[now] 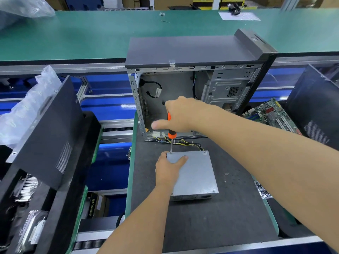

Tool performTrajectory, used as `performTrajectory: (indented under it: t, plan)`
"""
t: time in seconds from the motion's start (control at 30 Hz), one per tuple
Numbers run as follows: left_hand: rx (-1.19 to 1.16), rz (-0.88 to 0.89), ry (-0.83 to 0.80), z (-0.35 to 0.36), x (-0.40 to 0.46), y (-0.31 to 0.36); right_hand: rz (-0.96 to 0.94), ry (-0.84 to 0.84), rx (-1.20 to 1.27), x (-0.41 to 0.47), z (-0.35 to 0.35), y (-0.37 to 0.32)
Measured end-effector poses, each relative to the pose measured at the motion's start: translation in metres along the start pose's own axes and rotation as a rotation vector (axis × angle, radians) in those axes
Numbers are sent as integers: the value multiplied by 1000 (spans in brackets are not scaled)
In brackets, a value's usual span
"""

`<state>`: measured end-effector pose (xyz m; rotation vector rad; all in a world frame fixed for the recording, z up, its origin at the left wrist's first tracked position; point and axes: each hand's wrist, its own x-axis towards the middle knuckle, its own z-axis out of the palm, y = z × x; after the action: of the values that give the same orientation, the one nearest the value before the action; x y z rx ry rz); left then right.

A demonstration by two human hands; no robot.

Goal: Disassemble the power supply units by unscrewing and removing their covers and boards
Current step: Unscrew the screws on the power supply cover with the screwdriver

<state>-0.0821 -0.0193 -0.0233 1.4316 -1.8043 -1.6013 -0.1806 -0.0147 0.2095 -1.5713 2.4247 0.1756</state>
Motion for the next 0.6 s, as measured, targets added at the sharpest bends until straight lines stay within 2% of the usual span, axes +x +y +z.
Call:
performTrajectory:
  t: [0.1, 0.27, 0.37, 0.43, 0.53, 0.6]
  plan:
    - [-9, -1, 1, 0, 0, -1, 18, 70, -172, 1, -4, -2]
    - [-9, 2, 8, 1, 1, -1, -42, -79, -67, 0, -5, 2]
    - [-10, 2, -1, 1, 2, -2, 43, 7, -178, 0, -4, 0]
    - [0, 9, 1, 1, 1, -2, 4, 45, -212, 1, -3, 2]
    - [22, 25, 18, 0, 0, 0, -53, -4, -122, -2, -1, 4]
    - [27, 26, 20, 0, -1, 1, -19, 4, -217, -4, -3, 3]
